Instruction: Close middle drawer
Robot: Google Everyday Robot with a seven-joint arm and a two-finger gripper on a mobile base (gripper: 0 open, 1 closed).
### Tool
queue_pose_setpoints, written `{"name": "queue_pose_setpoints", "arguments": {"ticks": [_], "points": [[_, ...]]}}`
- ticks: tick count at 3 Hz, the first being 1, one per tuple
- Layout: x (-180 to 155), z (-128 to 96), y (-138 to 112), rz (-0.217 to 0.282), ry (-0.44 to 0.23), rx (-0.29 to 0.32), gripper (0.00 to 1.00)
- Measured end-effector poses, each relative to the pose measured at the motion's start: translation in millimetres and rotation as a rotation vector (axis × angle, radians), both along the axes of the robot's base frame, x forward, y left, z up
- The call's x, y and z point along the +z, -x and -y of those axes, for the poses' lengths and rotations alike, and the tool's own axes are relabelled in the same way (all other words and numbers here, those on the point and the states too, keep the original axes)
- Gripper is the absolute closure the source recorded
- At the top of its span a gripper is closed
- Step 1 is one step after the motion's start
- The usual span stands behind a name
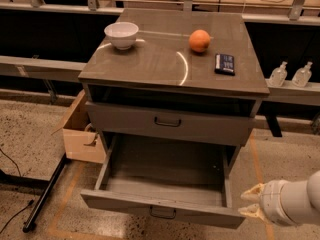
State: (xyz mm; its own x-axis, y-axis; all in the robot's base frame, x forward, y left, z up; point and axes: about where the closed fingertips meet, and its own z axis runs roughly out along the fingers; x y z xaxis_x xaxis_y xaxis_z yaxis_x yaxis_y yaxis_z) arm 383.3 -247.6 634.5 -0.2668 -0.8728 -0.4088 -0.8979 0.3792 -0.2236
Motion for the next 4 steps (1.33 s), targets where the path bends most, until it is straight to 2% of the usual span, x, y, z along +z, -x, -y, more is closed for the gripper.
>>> {"name": "queue_pose_setpoints", "arguments": {"ticks": [1,2,3,4], "points": [[-76.2,-16.1,28.1,-0.039,-0.135,0.027,0.95],[-126.3,-39.7,51.1,-0.078,-0.227,0.075,1.00],[-126.4,-39.7,51.1,-0.078,-0.227,0.075,1.00],[-139.8,-44.0,47.6,-0.072,-0.225,0.049,1.00]]}}
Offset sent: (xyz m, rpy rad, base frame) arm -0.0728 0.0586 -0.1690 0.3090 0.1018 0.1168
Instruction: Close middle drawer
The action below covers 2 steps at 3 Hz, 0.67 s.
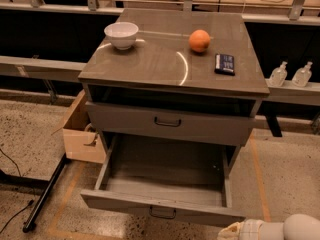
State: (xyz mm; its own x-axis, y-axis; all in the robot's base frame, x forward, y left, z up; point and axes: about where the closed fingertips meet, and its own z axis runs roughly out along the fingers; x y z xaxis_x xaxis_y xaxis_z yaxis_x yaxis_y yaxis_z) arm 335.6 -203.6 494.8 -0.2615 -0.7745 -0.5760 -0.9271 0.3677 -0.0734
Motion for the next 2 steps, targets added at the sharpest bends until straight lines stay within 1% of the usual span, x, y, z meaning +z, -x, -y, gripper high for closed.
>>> {"name": "queue_pose_setpoints", "arguments": {"ticks": [1,2], "points": [[-20.8,-8.4,-15.8,0.027,0.006,-0.013,1.00],[-39.0,-16.4,-31.8,0.075,0.005,-0.016,1.00]]}}
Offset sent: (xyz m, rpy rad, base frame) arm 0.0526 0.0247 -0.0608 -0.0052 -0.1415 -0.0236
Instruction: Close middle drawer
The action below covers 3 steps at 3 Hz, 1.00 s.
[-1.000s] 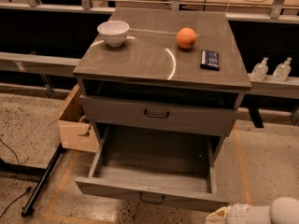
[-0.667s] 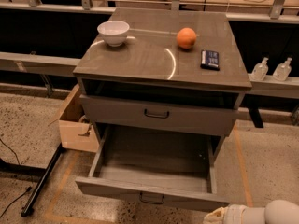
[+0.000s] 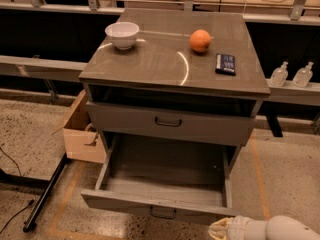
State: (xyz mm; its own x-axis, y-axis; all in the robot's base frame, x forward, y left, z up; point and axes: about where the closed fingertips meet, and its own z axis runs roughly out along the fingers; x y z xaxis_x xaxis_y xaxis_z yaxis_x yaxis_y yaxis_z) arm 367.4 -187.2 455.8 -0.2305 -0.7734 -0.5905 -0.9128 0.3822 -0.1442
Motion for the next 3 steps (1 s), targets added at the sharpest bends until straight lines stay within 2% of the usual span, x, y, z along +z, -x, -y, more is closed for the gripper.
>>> {"name": "queue_pose_setpoints", "arguments": {"ticks": [2,3], "points": [[-24.5,-12.7,-27.5,0.059,-0.009,0.000,1.00],[-30.9,-15.5,-44.2,0.108,-0.024,-0.020,1.00]]}}
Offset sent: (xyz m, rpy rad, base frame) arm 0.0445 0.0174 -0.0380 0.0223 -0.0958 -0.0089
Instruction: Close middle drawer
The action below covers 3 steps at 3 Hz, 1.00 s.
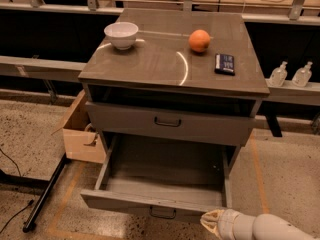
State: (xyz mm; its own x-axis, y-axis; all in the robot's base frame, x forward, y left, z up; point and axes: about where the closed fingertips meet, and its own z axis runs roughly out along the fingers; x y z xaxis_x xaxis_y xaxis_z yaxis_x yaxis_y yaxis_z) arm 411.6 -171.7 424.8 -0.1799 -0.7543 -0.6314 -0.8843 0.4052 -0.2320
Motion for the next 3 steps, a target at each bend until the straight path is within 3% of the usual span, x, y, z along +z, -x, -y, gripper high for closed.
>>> {"name": "queue_pose_setpoints", "arguments": {"ticks": [3], "points": [[3.0,-26.3,-55.7,0.188,-0.006,0.016,1.00]]}}
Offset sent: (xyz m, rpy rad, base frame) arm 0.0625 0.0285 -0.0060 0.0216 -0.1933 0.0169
